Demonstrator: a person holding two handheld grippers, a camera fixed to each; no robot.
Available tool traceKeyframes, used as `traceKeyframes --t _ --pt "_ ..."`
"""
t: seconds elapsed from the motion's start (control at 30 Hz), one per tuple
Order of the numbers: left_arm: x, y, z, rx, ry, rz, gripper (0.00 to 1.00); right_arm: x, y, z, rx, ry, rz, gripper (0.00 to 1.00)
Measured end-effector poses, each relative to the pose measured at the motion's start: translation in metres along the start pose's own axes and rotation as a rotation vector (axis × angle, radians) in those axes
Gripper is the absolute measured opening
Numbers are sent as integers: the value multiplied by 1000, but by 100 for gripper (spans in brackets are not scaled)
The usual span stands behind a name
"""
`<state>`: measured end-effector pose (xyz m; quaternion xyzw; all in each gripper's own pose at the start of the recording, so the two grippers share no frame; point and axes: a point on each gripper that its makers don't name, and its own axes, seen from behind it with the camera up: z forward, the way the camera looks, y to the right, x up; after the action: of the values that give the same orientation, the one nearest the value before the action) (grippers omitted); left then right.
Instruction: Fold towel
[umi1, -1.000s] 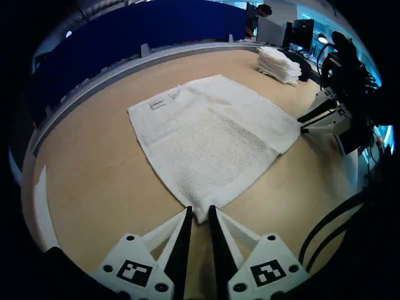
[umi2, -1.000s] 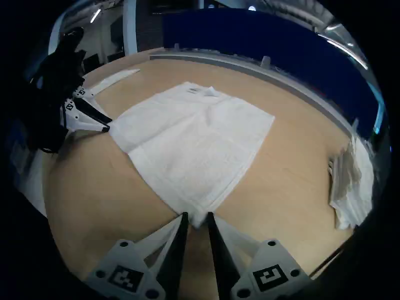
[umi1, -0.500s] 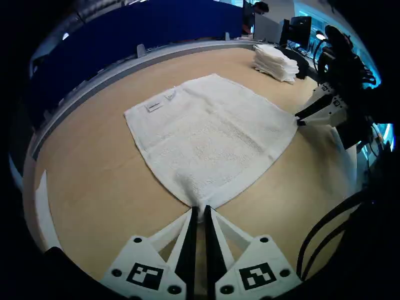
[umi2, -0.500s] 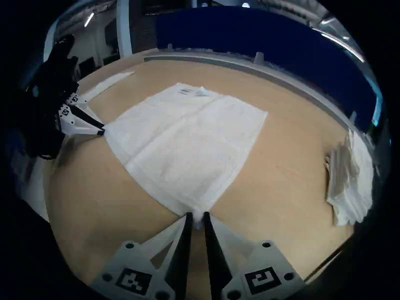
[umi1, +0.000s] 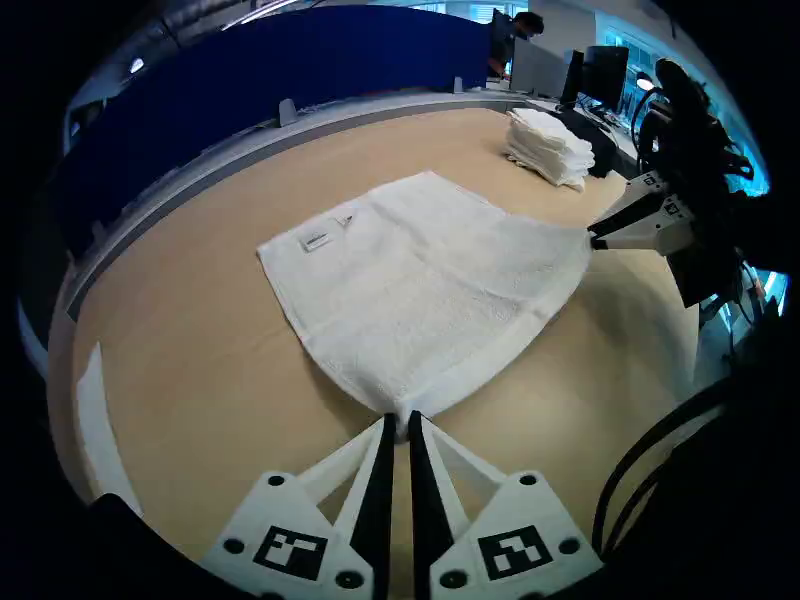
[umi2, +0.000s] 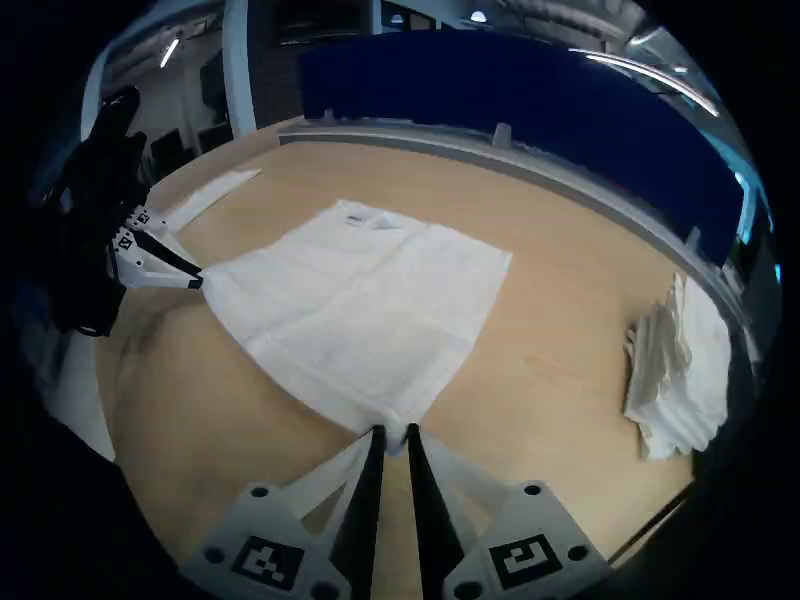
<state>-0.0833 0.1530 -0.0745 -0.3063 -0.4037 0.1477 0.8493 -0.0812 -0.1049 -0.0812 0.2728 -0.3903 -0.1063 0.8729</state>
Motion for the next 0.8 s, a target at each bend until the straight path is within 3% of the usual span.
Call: traceKeyframes --t 0.17,0.5,0.8 --pt "11 1 -17 6 9 -14 10 15 -1 -17 -5 20 3 18" --pt "26 7 -47 13 -7 9 10 33 -13 -56 4 37 5 18" --pt "27 11 -53 6 -23 -23 10 29 -16 -62 9 23 31 17"
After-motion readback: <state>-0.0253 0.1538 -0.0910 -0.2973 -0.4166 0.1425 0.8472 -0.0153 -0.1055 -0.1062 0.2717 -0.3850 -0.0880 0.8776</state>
